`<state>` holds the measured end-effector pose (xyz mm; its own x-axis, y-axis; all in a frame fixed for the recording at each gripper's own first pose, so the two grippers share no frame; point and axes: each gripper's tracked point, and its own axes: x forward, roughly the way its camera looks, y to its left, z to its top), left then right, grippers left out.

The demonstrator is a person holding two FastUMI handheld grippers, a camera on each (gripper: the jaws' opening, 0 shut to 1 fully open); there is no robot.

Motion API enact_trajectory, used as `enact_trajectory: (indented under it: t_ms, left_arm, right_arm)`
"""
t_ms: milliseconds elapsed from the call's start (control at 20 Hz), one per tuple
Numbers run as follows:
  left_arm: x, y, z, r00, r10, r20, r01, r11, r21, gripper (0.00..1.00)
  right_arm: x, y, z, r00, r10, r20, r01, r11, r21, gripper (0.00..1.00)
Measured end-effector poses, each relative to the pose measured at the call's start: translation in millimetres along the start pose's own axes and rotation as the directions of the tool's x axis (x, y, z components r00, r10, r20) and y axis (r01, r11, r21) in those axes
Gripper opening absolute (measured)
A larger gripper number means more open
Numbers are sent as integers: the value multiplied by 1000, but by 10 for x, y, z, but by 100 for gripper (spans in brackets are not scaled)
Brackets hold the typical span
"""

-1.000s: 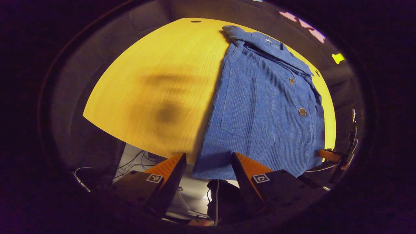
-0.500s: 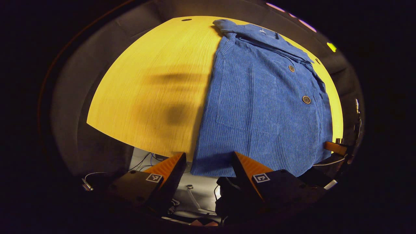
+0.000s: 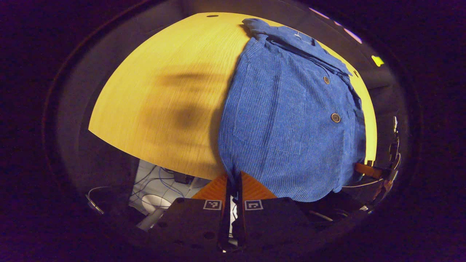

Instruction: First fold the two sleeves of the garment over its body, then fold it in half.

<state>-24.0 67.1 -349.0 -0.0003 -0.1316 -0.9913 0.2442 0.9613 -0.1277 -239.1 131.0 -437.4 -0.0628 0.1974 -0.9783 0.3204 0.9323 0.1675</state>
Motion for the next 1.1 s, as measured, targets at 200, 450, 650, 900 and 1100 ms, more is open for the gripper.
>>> enact_trajectory:
  t_ms: [200, 450, 650, 900, 1100]
  left_arm:
    - [-36, -33, 25, 997, -75, 5, 75, 997, 8, 0]
    - [-295, -193, 188, 989, -128, 69, 123, 990, 71, 0]
    - [-615, -305, 435, 978, -166, 124, 151, 981, 122, 0]
    - [-897, -472, 814, 972, -178, 155, 146, 970, 195, 0]
    - [-1131, -560, 1183, 965, -166, 204, 115, 964, 242, 0]
  right_arm:
    - [-42, 126, 35, 994, 105, -18, -103, 991, 82, 10]
    - [-300, 291, 142, 984, 175, 41, -179, 979, 101, 2]
    - [-590, 436, 422, 974, 199, 105, -206, 976, 65, 2]
    - [-859, 645, 826, 963, 227, 148, -233, 972, 23, 2]
    - [-1102, 821, 1209, 952, 242, 189, -244, 970, -17, 2]
